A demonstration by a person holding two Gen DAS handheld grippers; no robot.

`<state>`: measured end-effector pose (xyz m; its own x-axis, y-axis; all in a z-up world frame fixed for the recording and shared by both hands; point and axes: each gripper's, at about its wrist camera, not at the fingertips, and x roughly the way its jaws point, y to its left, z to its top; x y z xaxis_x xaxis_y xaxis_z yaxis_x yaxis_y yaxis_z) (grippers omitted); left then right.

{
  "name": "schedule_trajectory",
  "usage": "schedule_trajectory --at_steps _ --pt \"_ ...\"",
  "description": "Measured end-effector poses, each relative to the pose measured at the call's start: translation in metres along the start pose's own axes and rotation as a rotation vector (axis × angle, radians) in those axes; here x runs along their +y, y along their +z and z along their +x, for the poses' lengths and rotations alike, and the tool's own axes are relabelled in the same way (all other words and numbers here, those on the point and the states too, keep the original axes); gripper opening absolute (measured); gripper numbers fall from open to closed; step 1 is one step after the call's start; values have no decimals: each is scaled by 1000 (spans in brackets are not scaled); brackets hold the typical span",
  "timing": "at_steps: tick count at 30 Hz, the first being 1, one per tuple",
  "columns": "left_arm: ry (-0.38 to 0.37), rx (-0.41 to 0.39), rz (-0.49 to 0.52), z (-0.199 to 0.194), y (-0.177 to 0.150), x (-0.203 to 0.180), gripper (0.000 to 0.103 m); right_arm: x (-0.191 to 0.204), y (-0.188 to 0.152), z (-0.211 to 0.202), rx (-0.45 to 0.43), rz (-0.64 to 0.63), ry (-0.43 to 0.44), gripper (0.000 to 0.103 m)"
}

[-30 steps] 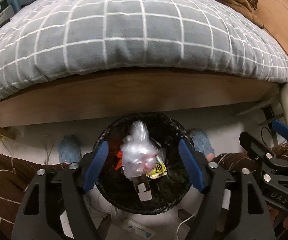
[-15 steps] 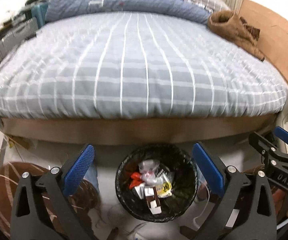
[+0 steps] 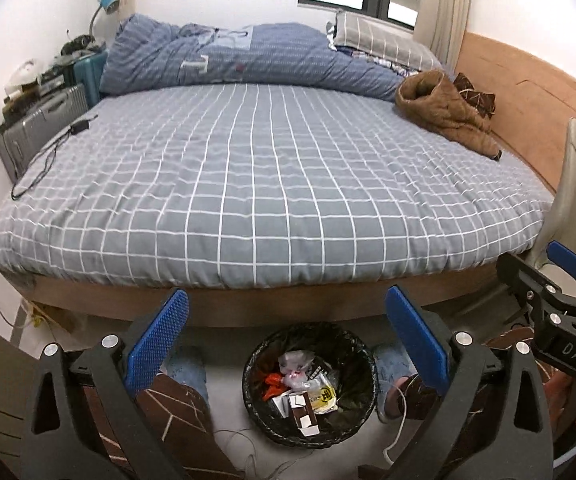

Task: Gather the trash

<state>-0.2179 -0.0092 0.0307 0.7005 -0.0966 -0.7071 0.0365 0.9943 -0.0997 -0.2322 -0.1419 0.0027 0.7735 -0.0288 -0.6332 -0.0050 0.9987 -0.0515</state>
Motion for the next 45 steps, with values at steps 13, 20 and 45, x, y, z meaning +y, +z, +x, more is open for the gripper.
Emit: schedule_trajectory --at_steps 13,20,45 --pt "-2 -18 -7 -16 -3 2 97 5 -6 -8 -10 -8 -5 96" --pt "-6 -16 -11 -15 -4 4 97 6 -5 -11 -16 -7 -6 96" --pt "37 -15 4 -14 -7 5 97 13 -7 -6 -6 -10 0 96"
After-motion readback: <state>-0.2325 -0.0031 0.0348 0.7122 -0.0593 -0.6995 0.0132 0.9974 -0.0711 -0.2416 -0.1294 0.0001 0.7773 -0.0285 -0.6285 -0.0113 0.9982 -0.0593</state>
